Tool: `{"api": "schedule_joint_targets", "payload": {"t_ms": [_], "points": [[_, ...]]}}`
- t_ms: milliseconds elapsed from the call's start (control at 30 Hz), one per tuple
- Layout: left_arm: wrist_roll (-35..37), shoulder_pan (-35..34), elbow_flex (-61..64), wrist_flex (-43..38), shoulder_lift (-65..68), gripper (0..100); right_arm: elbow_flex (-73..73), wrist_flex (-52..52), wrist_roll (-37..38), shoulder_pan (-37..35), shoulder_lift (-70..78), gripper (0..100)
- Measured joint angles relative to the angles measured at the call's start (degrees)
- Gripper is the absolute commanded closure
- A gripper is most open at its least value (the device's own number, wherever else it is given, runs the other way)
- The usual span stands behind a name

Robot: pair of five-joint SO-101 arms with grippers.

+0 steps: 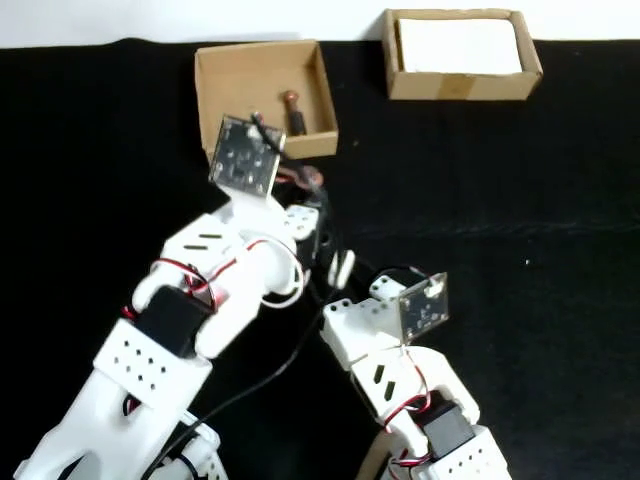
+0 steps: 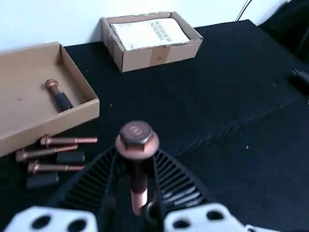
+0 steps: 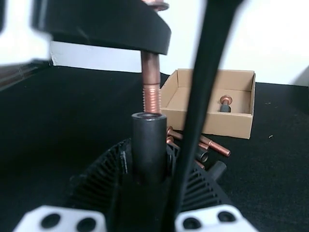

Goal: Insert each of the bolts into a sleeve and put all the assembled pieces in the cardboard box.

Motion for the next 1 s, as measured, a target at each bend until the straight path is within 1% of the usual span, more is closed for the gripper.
{"api": "schedule_joint_targets", "payload": {"t_ms": [233,500,600,800,1000], "points": [[0.0,0.0,-5.6,0.4,0.2,99,0.0,0.0,0.0,0.0,0.0,99.2],[0.0,-0.1,-6.0,5.8,0.3,99,0.0,0.1,0.0,0.0,0.0,99.2],[0.0,0.1,-6.1,6.1,0.3,99,0.0,0.1,0.0,0.0,0.0,99.2],[0.1,3.0,-6.0,6.2,0.4,99,0.0,0.1,0.0,0.0,0.0,99.2],[0.0,3.1,-6.0,6.2,0.4,99,0.0,0.1,0.0,0.1,0.0,99.2]]}}
